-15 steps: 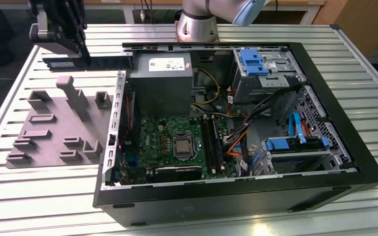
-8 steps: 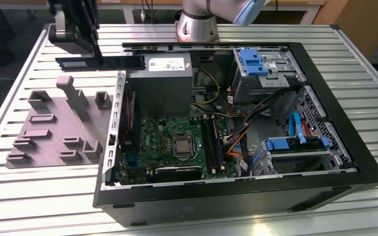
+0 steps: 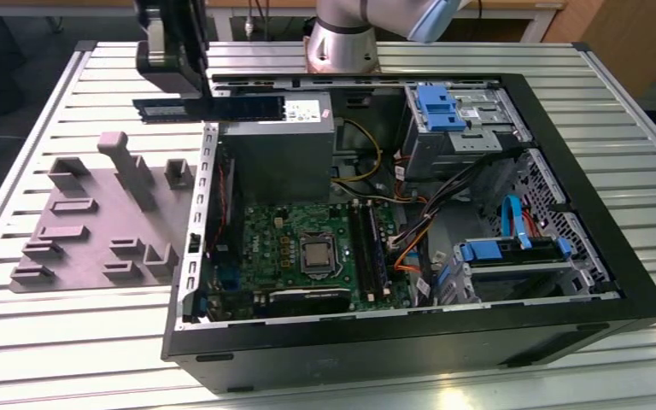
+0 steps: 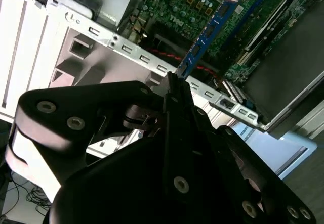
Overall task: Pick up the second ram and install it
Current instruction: 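Pick up the second ram and move it above second insertion slot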
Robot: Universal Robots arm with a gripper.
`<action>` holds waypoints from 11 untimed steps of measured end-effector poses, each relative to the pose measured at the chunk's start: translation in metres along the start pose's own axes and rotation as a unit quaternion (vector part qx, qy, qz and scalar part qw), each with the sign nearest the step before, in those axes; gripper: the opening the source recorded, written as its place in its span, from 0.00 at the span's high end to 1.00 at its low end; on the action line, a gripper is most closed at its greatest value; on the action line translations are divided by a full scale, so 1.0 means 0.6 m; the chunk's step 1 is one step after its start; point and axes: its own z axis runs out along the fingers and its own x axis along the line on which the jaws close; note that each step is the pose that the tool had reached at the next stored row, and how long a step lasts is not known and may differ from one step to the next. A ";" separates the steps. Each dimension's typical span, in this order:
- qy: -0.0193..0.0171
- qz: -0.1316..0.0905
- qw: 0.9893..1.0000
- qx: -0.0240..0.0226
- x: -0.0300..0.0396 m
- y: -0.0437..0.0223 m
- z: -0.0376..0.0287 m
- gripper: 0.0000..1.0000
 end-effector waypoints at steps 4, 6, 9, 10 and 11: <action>0.000 0.000 1.000 0.000 0.000 -0.026 0.000 0.86; 0.000 0.000 1.000 0.000 0.000 -0.038 0.000 0.86; 0.000 0.000 1.000 0.000 -0.001 -0.057 0.000 0.86; 0.000 0.000 1.000 0.000 -0.001 -0.063 0.000 0.86; 0.000 0.000 1.000 0.000 -0.001 -0.069 0.000 0.86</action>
